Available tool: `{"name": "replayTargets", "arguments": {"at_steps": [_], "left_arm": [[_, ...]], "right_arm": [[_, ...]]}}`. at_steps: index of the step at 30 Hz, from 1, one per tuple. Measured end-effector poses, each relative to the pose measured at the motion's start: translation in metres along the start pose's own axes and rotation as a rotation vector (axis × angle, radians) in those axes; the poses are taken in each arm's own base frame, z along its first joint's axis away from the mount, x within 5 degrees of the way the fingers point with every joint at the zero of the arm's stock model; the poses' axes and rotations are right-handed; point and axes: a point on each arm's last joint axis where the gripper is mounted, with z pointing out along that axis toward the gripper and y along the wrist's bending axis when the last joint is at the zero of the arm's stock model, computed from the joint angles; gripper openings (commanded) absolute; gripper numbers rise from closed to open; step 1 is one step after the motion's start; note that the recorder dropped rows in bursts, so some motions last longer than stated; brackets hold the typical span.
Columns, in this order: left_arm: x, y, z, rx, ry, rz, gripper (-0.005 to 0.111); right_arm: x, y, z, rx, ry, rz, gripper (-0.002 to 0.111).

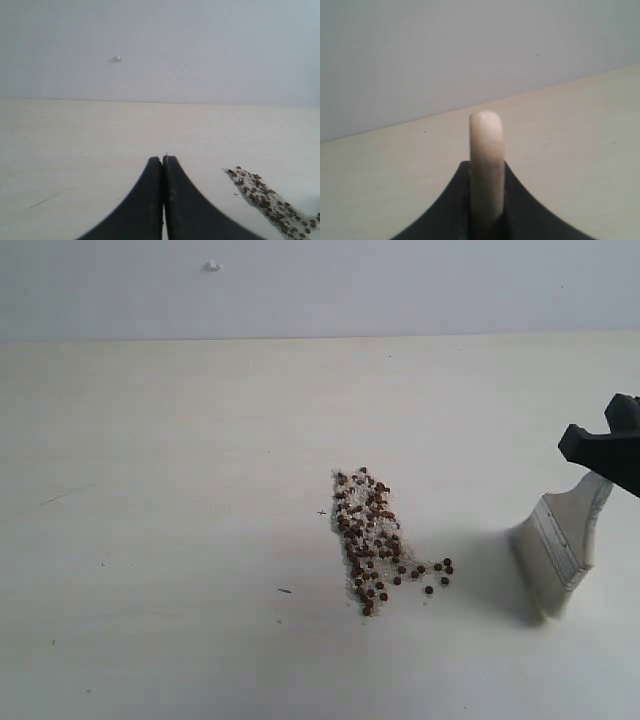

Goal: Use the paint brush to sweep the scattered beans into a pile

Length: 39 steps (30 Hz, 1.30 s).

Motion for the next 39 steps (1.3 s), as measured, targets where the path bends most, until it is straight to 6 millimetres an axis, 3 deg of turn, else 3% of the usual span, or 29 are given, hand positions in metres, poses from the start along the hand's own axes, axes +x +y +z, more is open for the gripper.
{"name": "replayTargets", "arguments": {"at_steps": [10, 17, 23, 31, 39], "left_arm": [[0.0, 0.0, 0.0, 0.0, 0.0, 0.0, 0.0], [0.0, 0.0, 0.0, 0.0, 0.0, 0.0, 0.0], [0.0, 0.0, 0.0, 0.0, 0.0, 0.0, 0.0], [0.0, 0.0, 0.0, 0.0, 0.0, 0.0, 0.0], [0.0, 0.0, 0.0, 0.0, 0.0, 0.0, 0.0]], "right_arm": [[-0.001, 0.001, 0.0, -0.007, -0.005, -0.062, 0.0], [-0.011, 0.008, 0.017, 0.052, 0.083, -0.214, 0.0], [-0.01, 0.003, 0.018, 0.115, 0.115, -0.252, 0.0], [0.005, 0.046, 0.012, -0.06, 0.087, -0.08, 0.0], [0.033, 0.059, 0.032, -0.051, 0.06, -0.002, 0.0]]}}
